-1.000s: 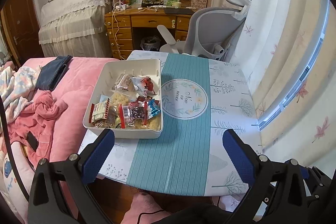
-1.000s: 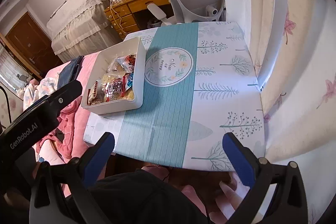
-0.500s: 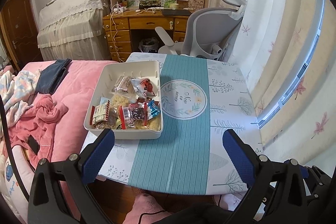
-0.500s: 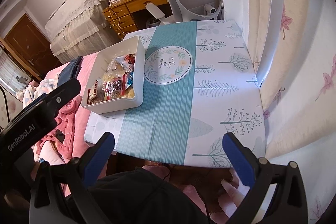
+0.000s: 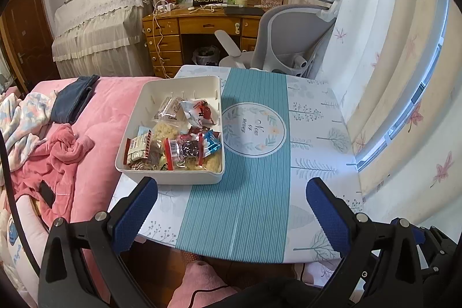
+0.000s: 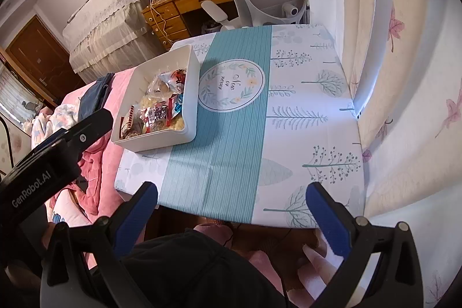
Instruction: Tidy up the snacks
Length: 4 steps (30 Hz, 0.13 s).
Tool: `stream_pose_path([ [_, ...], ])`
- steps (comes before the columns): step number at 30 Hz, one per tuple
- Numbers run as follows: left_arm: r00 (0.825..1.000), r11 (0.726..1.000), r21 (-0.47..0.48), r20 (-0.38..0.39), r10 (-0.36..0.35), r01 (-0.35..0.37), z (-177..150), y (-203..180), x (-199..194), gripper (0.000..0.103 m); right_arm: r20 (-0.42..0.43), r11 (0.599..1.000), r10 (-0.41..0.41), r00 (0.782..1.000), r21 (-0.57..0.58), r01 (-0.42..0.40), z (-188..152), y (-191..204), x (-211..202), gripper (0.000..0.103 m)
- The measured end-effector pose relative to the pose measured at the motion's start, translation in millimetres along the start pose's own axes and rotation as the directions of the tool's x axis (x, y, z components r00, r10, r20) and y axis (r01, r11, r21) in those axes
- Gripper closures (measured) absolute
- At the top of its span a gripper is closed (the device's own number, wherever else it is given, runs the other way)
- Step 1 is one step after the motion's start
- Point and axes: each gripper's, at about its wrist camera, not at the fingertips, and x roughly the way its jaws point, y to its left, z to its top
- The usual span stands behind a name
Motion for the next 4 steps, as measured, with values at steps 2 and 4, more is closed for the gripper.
stream_pose_path([
  [2, 1.000, 1.000, 0.000, -0.005, 0.000, 0.000, -0.4, 0.9, 0.7, 0.001, -0.003, 1.000, 0.001, 1.000, 0.000, -0.001, -0.7, -1.1, 0.6, 0.000],
  [4, 1.000, 1.000, 0.000, -0.005, -0.002, 0.002, -1.0, 1.4, 0.7, 0.001, -0.007, 1.000, 0.001, 1.000, 0.001, -0.001, -0.5, -1.9, 1.2, 0.000],
])
